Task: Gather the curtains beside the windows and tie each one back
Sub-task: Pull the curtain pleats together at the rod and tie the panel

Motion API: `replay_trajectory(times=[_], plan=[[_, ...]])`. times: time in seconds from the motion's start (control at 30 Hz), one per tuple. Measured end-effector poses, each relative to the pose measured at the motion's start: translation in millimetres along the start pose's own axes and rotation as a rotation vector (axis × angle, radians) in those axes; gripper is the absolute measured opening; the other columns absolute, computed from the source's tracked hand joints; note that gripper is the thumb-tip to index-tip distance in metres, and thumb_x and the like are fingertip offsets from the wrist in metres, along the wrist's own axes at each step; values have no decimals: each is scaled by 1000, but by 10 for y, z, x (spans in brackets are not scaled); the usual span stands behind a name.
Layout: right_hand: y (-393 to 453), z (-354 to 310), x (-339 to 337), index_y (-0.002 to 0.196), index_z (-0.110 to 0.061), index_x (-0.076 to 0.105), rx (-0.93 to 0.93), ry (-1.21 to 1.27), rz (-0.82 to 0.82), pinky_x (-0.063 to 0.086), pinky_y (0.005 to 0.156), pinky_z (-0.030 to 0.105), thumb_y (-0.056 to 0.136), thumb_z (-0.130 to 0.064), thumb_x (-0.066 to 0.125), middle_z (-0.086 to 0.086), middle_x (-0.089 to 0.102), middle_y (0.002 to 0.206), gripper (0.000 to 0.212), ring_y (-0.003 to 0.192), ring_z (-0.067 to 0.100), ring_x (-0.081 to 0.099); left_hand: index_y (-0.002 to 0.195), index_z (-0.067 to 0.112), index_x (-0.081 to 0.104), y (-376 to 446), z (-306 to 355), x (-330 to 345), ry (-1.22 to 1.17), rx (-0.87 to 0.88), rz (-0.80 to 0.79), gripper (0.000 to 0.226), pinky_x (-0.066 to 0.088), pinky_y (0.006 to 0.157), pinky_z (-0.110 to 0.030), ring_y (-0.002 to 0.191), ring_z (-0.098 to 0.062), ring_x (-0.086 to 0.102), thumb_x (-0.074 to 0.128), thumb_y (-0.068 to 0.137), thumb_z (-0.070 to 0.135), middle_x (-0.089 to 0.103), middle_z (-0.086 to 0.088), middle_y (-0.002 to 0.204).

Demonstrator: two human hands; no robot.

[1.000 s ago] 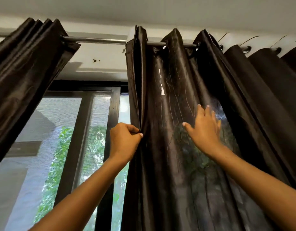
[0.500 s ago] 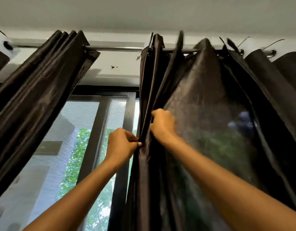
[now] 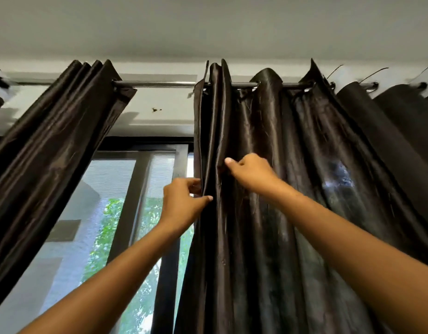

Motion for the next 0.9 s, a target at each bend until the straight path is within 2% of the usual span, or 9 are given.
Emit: replay_trajectory(times=[0.07,0.1,0.17,0.23,0.33,0.5,0.67,0.8,0.9], plan=[[12,212,-222,73,-13,56,-6,-104,203,40,71,33,96,-39,50,13,57,84,35,88,31,57,106,2,69,37,67,130,-41,-11,35,35,57,78,-44,76,-20,68,79,73,8,70,-6,79],[17,328,-317,93,-10,63,6,-182,282,43,78,36,95,-35,53,14,62,99,27,100,33,58,107,2,69,56,89,178,-60,-27,59,37,57,78,-44,79,-22,69,79,73,12,72,-10,83],[41,543,-430,126,-7,51,76,-275,340,44,94,44,91,-34,61,17,52,129,46,121,36,48,108,4,69,87,109,236,-99,-50,95,38,57,79,-44,80,-22,70,80,73,15,73,-13,85],[55,696,-476,133,-3,37,155,-224,306,42,96,47,85,-36,68,22,45,136,66,124,40,46,106,5,69,112,105,257,-127,-72,105,36,58,78,-43,77,-21,70,81,72,10,73,-12,82],[104,815,-482,131,0,35,201,-208,261,45,83,41,84,-30,72,21,55,125,66,115,39,54,103,4,69,145,87,251,-131,-83,102,37,58,77,-45,74,-24,70,81,69,4,71,-12,76],[170,836,-393,106,-5,57,232,-237,318,43,73,36,88,-8,63,16,62,114,18,105,36,58,100,3,71,171,58,177,-48,-52,114,34,58,78,-42,75,-24,69,81,67,3,71,-13,79],[148,538,-258,124,-18,62,174,-104,322,48,86,37,87,-6,60,10,64,120,39,112,33,58,95,3,73,178,51,81,-32,-54,89,27,58,79,-38,77,-21,69,80,69,1,72,-13,82],[213,-189,116,103,-16,73,-18,34,239,51,88,35,80,-9,62,12,70,108,27,106,33,62,93,5,74,195,-31,-54,-20,-52,62,25,57,81,-35,79,-18,69,78,69,-1,73,-11,84],[280,-648,330,102,-15,71,-97,84,202,50,85,33,81,-10,60,11,68,111,24,107,32,61,91,4,75,202,-99,-166,-13,-45,64,22,54,74,-27,74,-17,67,76,71,-4,72,-11,82]])
Point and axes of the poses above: each hand's wrist, its own y-axis towards the middle knuckle, its own x-axis out of the palm, z = x × y, the point moved 1 cm from there along y, towards the middle knuckle
